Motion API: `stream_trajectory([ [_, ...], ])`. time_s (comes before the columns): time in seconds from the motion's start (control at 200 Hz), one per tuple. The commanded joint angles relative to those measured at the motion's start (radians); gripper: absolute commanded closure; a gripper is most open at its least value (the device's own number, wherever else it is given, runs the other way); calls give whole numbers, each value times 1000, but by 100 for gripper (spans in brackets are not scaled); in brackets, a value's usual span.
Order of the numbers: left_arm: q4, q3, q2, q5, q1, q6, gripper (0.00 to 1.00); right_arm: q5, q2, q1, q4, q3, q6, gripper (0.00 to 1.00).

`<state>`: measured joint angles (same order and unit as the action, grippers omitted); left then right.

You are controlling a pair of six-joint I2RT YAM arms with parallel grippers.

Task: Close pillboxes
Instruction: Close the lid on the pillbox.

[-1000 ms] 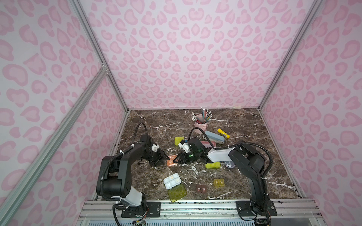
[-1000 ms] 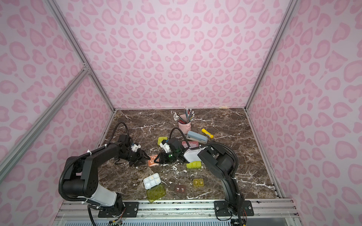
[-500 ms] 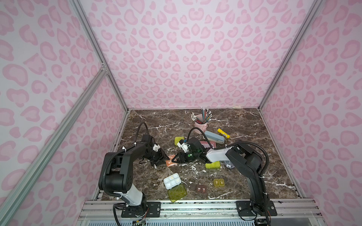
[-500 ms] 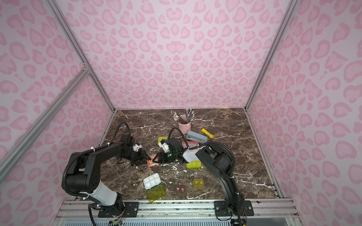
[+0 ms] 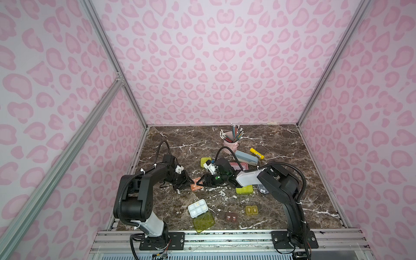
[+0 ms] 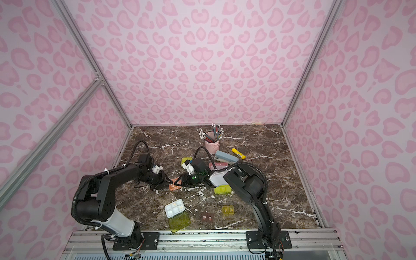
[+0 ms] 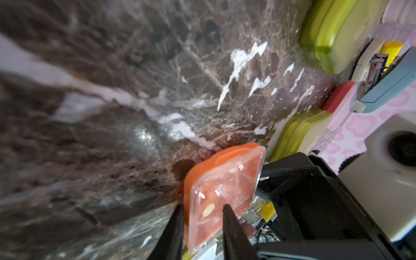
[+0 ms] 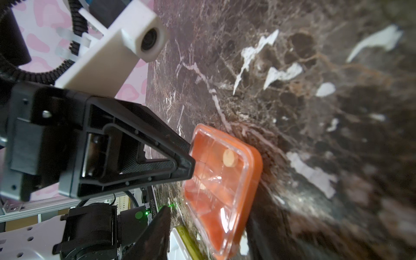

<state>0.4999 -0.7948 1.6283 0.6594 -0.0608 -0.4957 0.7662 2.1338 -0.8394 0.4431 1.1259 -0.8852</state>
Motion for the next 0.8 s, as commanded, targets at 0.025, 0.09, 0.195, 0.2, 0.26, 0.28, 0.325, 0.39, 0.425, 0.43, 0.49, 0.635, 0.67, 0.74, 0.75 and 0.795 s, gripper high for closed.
stream_trajectory([
  [0.025,-24,8,11,28,-11,-6,71,22,20,-16,59,-1,0,46],
  [0.09,-24,7,13,29,-11,-6,72,21,20,-16,60,-3,-1,46],
  [0.195,-24,6,13,29,-12,-6,72,21,18,-16,61,-3,-1,46],
  [0.2,-24,6,13,29,-13,-6,72,21,19,-17,61,-4,-1,46],
  [0.26,-24,6,12,29,-12,-6,72,19,17,-15,62,-6,-1,46],
  [0.28,-24,7,12,29,-12,-6,72,19,17,-15,61,-6,-1,46],
  [0.325,-25,7,12,29,-12,-6,72,19,17,-16,63,-7,-1,46],
  [0.39,-24,7,13,29,-13,-6,72,18,17,-16,64,-8,-2,46],
  [0.425,-26,7,12,28,-12,-5,72,19,17,-15,65,-9,-3,46],
  [0.43,-25,7,13,28,-13,-6,72,19,17,-16,65,-9,-3,46],
  [0.49,-22,7,13,26,-13,-6,72,17,17,-15,66,-10,-4,46],
  [0.635,-19,5,16,27,-13,-4,71,15,17,-15,64,-11,-1,46],
  [0.67,-20,5,16,26,-13,-4,71,15,17,-16,65,-12,-1,46],
  [0.74,-18,5,17,26,-12,-4,70,13,17,-16,65,-14,-1,46],
  [0.75,-17,5,18,27,-11,-4,70,13,17,-16,64,-13,-1,46],
  [0.795,-18,6,18,27,-13,-4,70,13,17,-16,63,-13,-1,46],
])
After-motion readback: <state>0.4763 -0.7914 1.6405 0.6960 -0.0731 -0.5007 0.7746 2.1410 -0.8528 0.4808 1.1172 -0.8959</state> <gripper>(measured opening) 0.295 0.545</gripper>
